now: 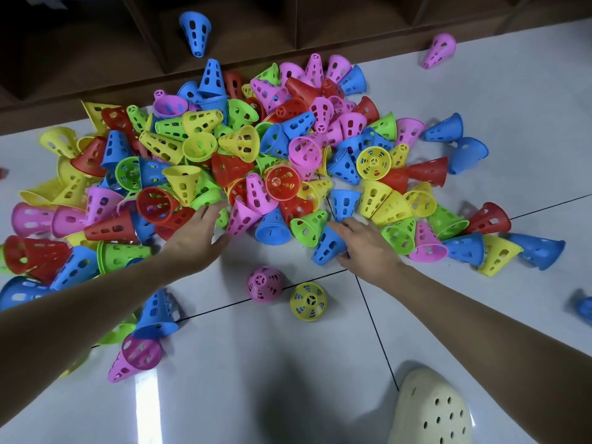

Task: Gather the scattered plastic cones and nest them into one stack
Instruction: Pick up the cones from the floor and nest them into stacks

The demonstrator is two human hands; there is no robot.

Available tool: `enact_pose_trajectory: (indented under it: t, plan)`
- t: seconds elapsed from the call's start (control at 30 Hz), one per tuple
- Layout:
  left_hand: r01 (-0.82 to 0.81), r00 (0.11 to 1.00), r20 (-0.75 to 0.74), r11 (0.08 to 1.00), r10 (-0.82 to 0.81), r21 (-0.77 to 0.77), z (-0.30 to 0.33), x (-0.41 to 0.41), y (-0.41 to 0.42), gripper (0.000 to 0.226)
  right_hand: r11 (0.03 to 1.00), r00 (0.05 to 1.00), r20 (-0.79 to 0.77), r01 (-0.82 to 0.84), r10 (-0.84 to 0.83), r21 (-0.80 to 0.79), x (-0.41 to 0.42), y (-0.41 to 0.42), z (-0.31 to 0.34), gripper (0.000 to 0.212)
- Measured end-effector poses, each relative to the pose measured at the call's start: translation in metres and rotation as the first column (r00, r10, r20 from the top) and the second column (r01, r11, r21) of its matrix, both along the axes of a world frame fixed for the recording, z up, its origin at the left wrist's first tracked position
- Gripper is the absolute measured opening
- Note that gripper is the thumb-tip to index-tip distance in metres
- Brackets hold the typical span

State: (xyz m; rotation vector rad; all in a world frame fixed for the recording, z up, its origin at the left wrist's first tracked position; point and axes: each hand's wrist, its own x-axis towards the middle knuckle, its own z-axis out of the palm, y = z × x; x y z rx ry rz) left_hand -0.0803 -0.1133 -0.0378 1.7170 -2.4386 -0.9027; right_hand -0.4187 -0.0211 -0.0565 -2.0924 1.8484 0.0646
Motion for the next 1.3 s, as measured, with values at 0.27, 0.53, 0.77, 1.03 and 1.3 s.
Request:
enact_pose_trajectory:
  t: [0.27, 0.53, 0.77, 1.03, 1.3]
  plan:
    - [0.012, 1.000, -0.027, 0.995, -0.009, 0.096, -0.003, -0.020, -0.007, 0.064, 0.989, 0.986, -0.089, -0.137, 0.140, 0.049, 0.016, 0.008, 0.003, 0.064]
    - [-0.106, 0.993, 0.059, 0.984, 0.098, 0.142, -0.012, -0.041, -0.016, 0.062, 0.984, 0.968, -0.191, -0.173, 0.162, -0.042, 0.021, 0.024, -0.010, 0.063]
    - [-0.151, 0.969, 0.215, 0.981, 0.122, 0.123, -0.015, -0.061, -0.031, 0.064, 0.991, 0.975, 0.221, 0.045, -0.017, -0.123, 0.022, 0.041, -0.009, 0.056]
    - [-0.133, 0.982, 0.151, 0.979, 0.110, 0.152, -0.011, -0.049, -0.028, 0.056, 0.959, 0.784, 0.595, 0.274, -0.176, -0.077, 0.038, 0.054, 0.017, 0.053]
    - [-0.104, 0.991, 0.101, 0.974, 0.084, 0.203, 0.001, -0.005, 0.002, 0.032, 0.913, 0.614, 0.763, 0.400, -0.202, -0.079, 0.056, 0.061, 0.043, 0.045]
